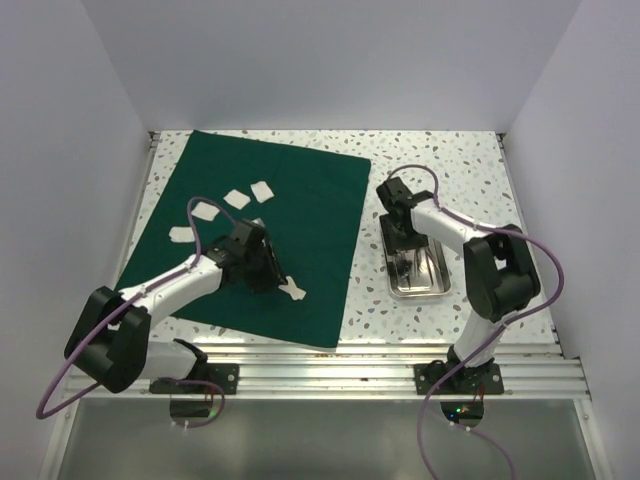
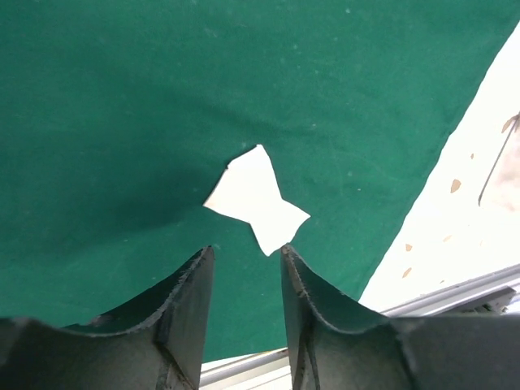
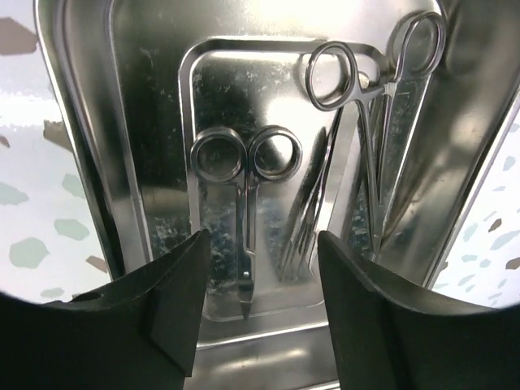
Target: Prepare the surgical pack
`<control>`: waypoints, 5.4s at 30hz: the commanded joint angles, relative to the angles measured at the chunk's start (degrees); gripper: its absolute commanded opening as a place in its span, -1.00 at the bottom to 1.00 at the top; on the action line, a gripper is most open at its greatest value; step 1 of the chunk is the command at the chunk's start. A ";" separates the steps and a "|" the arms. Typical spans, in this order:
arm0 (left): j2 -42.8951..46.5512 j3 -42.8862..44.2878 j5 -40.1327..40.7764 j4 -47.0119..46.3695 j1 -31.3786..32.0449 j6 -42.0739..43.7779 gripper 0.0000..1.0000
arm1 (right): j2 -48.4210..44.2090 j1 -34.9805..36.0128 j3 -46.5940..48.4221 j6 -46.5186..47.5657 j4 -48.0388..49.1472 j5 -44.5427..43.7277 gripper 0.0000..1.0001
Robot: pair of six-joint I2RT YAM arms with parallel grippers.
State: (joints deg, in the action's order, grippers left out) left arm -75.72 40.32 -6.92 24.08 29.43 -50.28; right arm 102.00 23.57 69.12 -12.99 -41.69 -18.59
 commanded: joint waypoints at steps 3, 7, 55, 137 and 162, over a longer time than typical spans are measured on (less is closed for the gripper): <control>1.01 -2.43 -2.75 -4.56 1.77 -4.55 -0.23 | -8.56 -0.02 -2.32 -1.24 1.96 3.11 0.23; 2.60 -6.03 -4.68 -8.24 2.65 -7.89 -0.37 | -14.62 0.16 -3.99 -1.60 2.84 8.13 0.26; -4.09 -5.07 -2.75 -14.33 4.76 -11.25 -1.00 | -19.03 8.85 -6.19 -3.35 7.15 13.31 0.25; 17.36 -10.78 -11.28 -19.68 5.73 0.98 -1.00 | -1.36 14.57 -23.77 -47.92 83.62 65.26 -0.49; 8.94 -4.63 -2.05 -7.90 5.55 -0.60 0.32 | -10.33 -7.93 -6.55 -0.98 4.60 17.71 -0.85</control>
State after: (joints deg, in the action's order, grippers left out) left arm -64.79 34.09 -10.17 15.84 34.89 -49.06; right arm 89.93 15.94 60.66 -18.81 -28.84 6.33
